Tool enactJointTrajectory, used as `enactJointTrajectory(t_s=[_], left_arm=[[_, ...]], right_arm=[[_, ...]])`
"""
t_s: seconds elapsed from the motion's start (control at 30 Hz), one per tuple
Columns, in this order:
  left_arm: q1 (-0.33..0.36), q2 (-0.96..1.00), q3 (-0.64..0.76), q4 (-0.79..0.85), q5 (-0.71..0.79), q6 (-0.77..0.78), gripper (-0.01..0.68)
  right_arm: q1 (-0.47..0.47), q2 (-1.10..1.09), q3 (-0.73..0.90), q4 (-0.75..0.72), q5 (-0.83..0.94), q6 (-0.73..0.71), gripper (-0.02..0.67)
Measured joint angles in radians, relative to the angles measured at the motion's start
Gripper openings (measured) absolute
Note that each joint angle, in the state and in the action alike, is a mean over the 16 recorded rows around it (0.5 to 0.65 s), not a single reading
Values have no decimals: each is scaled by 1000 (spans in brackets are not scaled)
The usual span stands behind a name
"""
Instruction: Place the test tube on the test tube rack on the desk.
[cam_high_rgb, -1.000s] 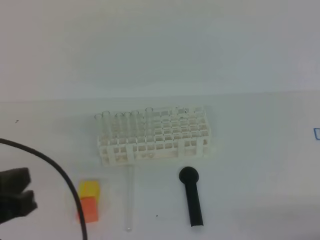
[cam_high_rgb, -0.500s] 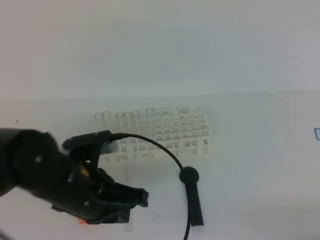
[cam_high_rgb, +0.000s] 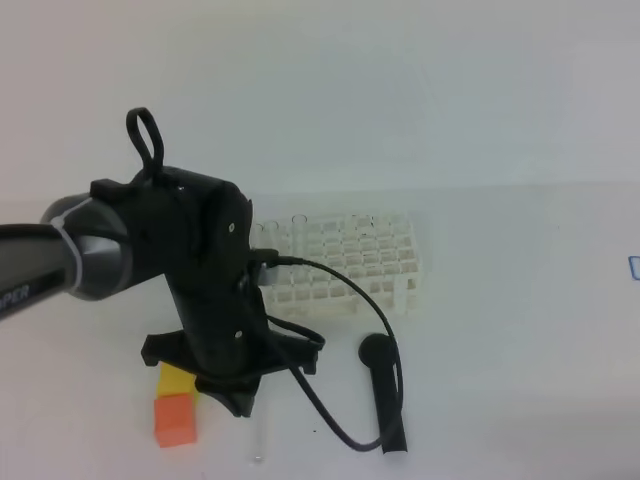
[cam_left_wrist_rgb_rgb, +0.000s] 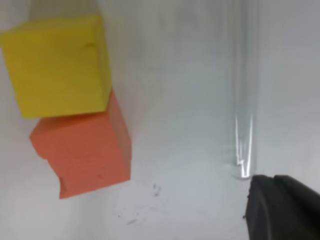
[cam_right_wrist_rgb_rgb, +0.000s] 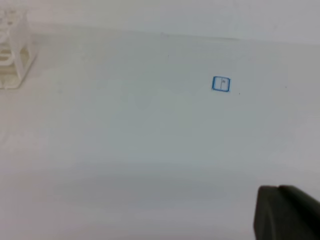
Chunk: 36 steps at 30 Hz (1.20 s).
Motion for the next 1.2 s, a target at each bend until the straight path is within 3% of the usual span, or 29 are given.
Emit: enactJointTrajectory(t_s=[0.6, 0.73, 1.07, 1.2], left_arm=[[0, 24, -45, 84, -33, -66, 24], [0, 28, -45, 90, -6, -92, 100], [0, 80, -45, 70, 0, -148, 375], [0, 117, -45, 57, -12, -159, 438]], right_arm=[[0, 0, 0, 0, 0, 0, -1], [0, 0, 0, 0, 0, 0, -1], [0, 0, 0, 0, 0, 0, -1], [0, 0, 0, 0, 0, 0, -1]])
